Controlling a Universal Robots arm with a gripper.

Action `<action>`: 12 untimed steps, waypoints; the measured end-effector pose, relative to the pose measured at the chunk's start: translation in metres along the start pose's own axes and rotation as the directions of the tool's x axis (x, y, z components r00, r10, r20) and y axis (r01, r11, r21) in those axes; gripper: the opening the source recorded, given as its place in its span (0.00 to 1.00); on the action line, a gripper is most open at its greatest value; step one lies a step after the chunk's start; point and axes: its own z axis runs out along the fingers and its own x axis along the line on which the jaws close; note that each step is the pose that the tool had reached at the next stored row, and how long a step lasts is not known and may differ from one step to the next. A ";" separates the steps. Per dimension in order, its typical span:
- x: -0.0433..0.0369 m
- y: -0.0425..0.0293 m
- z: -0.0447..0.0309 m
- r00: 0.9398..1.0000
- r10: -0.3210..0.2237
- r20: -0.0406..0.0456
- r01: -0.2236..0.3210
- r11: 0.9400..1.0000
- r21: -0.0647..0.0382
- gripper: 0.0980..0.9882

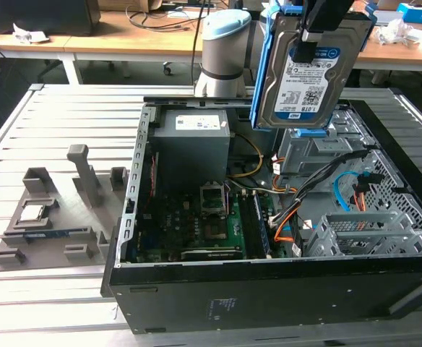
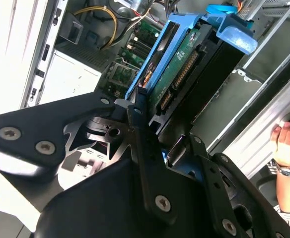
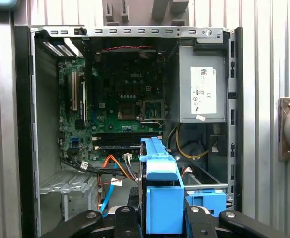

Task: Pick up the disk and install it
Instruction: 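Pick up the disk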

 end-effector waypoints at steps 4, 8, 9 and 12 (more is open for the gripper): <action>0.0070 0.0000 0.0006 1.000 0.000 0.000 0.000 1.000 0.000 0.30; 0.0131 0.0000 0.0011 1.000 0.000 0.000 0.000 1.000 0.000 0.30; 0.0144 0.0000 0.0012 1.000 0.000 0.000 0.000 1.000 0.000 0.30; 0.0177 0.0000 0.0014 1.000 0.000 0.000 0.000 1.000 0.000 0.30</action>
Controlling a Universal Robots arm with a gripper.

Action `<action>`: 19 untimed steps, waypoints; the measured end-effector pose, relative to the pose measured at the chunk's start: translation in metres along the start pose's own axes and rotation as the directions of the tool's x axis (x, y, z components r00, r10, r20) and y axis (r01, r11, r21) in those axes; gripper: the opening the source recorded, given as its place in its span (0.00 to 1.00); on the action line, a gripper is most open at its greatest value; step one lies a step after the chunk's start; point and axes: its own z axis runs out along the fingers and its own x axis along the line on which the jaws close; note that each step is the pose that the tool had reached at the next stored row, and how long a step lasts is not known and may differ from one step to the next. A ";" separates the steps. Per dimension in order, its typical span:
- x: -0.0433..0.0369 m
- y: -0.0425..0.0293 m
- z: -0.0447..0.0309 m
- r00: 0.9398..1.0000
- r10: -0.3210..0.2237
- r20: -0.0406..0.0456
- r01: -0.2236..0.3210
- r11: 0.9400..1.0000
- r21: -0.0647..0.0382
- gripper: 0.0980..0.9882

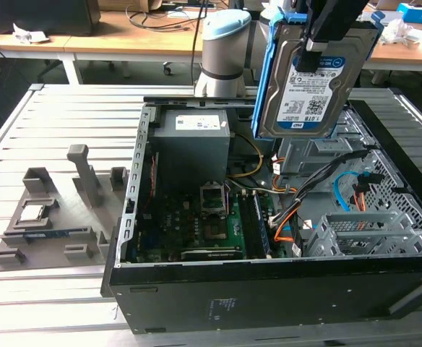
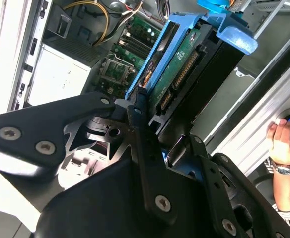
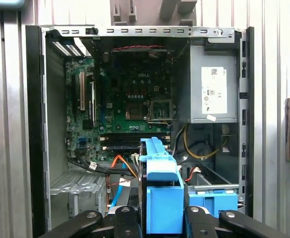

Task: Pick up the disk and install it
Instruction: 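Pick up the disk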

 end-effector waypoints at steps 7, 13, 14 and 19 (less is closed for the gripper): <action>0.0096 -0.0001 0.0007 1.000 0.000 0.000 0.000 1.000 0.000 0.30; 0.0168 -0.0001 0.0013 1.000 0.000 0.000 0.000 1.000 0.000 0.30; 0.0185 -0.0001 0.0014 1.000 0.000 0.000 0.000 1.000 0.000 0.30; 0.0259 -0.0001 0.0020 1.000 0.000 0.000 0.000 1.000 0.000 0.30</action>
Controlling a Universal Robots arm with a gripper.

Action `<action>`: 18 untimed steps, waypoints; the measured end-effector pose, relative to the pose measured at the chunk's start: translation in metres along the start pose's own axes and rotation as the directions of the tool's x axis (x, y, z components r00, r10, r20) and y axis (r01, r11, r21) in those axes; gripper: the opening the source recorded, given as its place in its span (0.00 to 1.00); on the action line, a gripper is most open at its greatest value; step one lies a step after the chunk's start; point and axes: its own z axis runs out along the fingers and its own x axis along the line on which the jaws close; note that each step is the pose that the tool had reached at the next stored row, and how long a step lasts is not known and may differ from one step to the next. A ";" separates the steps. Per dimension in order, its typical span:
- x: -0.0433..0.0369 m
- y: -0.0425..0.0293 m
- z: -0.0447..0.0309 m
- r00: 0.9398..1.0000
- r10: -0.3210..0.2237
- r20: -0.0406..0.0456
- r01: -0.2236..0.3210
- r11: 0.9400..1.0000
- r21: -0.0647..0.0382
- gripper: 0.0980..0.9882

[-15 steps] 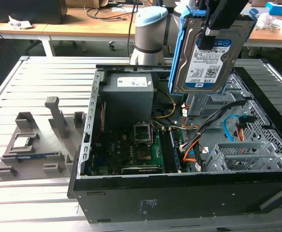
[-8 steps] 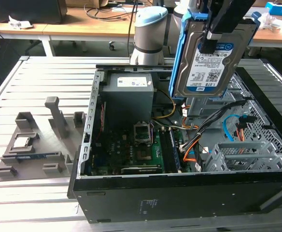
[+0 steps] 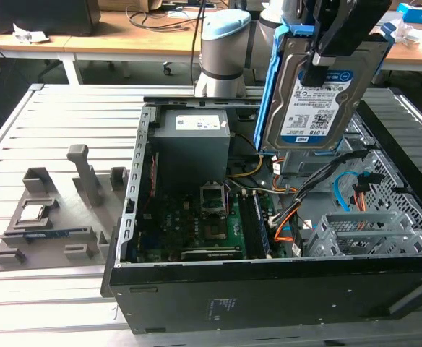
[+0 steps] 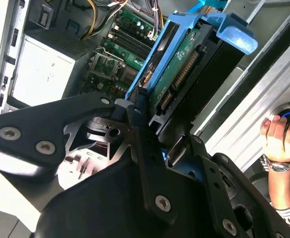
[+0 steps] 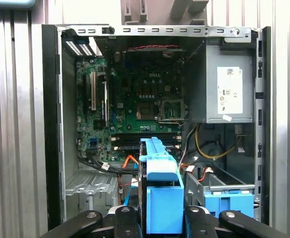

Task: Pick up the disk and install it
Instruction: 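Pick up the disk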

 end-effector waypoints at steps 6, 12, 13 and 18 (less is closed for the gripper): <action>0.0097 -0.0001 0.0007 1.000 0.000 0.000 0.000 1.000 0.000 0.30; 0.0178 -0.0001 0.0013 1.000 0.000 0.000 0.000 1.000 0.000 0.30; 0.0193 -0.0001 0.0014 1.000 0.000 0.000 0.000 1.000 0.000 0.30; 0.0263 -0.0002 0.0019 1.000 0.000 0.000 0.000 1.000 0.000 0.30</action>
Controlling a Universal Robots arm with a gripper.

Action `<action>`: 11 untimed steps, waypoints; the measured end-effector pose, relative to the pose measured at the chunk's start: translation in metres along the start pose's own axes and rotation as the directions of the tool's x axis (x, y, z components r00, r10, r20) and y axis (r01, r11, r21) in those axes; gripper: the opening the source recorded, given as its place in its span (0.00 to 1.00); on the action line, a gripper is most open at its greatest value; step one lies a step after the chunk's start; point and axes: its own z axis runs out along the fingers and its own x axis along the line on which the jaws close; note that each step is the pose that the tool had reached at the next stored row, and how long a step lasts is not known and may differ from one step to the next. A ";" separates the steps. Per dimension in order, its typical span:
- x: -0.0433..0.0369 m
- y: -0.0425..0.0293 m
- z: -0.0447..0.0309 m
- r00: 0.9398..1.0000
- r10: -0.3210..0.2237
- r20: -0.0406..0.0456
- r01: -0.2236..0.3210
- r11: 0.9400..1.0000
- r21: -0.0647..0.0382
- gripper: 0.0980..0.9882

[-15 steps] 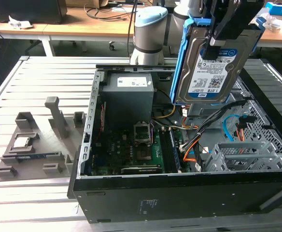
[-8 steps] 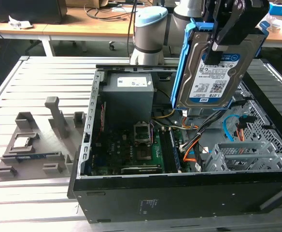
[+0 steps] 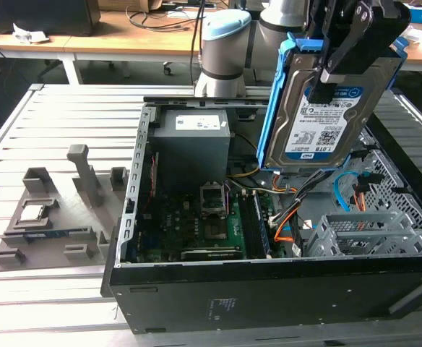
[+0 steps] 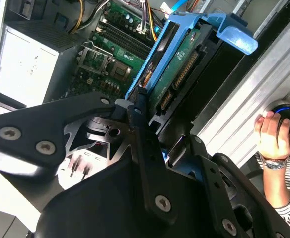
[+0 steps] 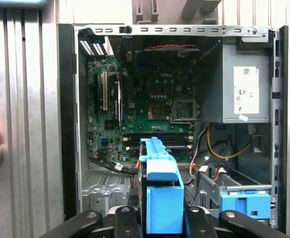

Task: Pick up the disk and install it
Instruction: 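Pick up the disk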

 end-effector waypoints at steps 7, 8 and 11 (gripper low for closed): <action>0.0092 0.0000 0.0007 1.000 0.000 0.000 0.000 1.000 0.000 0.30; 0.0113 0.0000 0.0009 1.000 0.000 0.000 0.000 1.000 0.000 0.30; 0.0160 -0.0001 0.0013 1.000 0.000 0.000 0.000 1.000 0.000 0.30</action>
